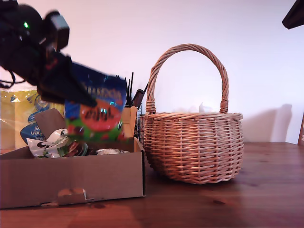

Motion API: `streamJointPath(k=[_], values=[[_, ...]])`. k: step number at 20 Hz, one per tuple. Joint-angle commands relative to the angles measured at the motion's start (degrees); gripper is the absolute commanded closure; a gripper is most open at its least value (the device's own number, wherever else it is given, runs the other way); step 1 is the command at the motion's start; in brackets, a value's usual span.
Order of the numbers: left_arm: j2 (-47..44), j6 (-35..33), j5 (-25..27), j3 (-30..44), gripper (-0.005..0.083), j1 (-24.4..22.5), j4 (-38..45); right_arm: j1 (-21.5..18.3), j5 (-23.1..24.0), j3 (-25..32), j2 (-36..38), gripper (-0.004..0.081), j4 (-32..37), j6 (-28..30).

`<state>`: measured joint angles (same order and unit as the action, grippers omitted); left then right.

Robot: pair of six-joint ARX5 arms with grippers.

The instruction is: Move the bags of Easter eggs from the cardboard box on the left into the woven basket on the right side.

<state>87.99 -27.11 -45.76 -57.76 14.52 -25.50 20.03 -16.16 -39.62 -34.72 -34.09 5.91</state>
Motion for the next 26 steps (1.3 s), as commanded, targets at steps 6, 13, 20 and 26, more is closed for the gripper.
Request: streamJointPath(k=[6, 13, 20, 26], values=[[0.02, 10.27, -13.94, -0.42, 0.0797, 3.89, 8.44, 0.26, -0.35, 0.37, 0.0, 0.0782, 0.42, 0.13], [0.07, 19.63, 4.98, -0.42, 0.0797, 18.58, 30.64, 0.26, -0.33, 0.37, 0.0, 0.0782, 0.33, 0.13], [2.6, 11.91, 35.28, -0.42, 0.0797, 29.68, 45.79, 0.26, -0.37, 0.37, 0.0, 0.0782, 0.0, 0.13], [11.65, 4.74, 46.71, -0.5, 0.0797, 32.54, 56.22, 0.26, -0.39, 0.37, 0.0, 0.0782, 0.28, 0.11]])
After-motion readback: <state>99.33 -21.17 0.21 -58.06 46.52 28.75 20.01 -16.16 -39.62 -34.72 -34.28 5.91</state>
